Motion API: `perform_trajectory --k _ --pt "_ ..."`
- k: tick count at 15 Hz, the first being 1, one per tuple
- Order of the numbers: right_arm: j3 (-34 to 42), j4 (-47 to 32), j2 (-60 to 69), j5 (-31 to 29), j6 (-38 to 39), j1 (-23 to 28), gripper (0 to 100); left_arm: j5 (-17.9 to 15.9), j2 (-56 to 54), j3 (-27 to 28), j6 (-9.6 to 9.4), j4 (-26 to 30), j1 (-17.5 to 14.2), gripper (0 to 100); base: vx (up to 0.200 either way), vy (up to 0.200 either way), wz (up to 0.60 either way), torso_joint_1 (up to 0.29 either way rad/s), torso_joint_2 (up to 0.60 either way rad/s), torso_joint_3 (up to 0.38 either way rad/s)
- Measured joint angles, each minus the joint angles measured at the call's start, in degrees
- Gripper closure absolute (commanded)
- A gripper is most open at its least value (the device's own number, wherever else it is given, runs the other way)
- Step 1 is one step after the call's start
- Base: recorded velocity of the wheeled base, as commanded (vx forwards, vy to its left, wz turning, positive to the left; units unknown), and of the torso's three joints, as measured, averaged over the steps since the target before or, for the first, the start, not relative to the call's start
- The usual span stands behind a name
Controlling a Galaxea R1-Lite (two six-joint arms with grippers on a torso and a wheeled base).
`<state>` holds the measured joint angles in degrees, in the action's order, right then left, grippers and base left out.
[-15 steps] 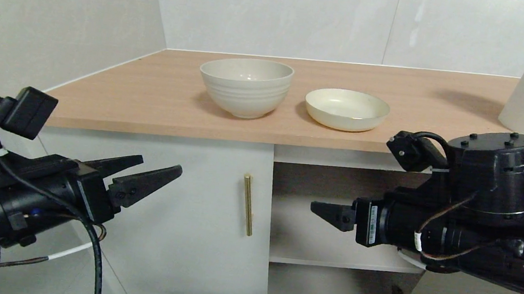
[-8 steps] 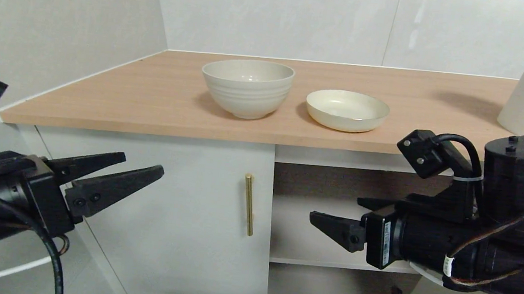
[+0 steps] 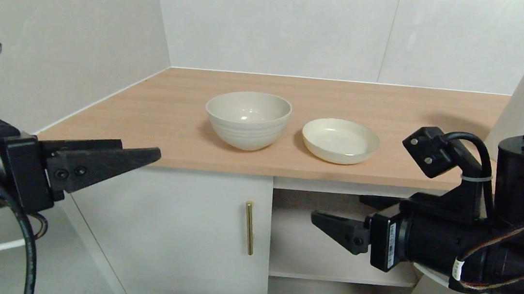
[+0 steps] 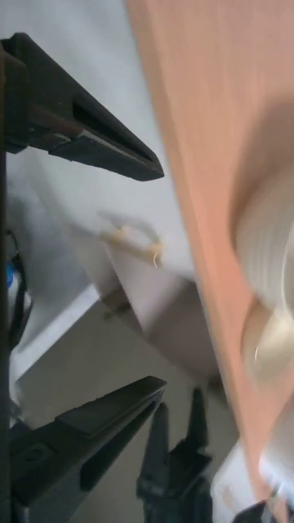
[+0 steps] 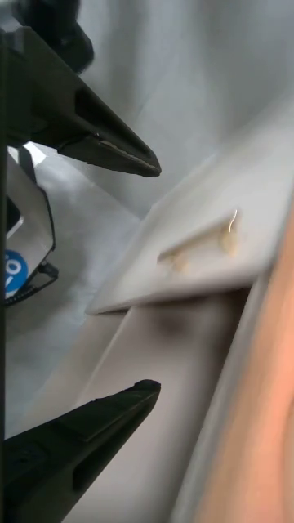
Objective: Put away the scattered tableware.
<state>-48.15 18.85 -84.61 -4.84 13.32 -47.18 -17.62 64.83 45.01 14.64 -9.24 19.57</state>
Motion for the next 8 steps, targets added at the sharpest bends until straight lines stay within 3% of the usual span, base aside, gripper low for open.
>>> perform_trajectory --k 4,8 --pt "0.2 -0.1 0.1 0.0 0.0 0.1 0 0.4 3.0 0.8 4.18 -1.1 0.0 0 0.0 0.0 0.0 0.174 -0.47 -0.297" --pt "0.1 0.0 -0.1 0.0 0.0 0.4 0 0.5 7.4 1.8 5.25 -1.0 -0.1 0 0.0 0.0 0.0 0.194 -0.48 -0.284"
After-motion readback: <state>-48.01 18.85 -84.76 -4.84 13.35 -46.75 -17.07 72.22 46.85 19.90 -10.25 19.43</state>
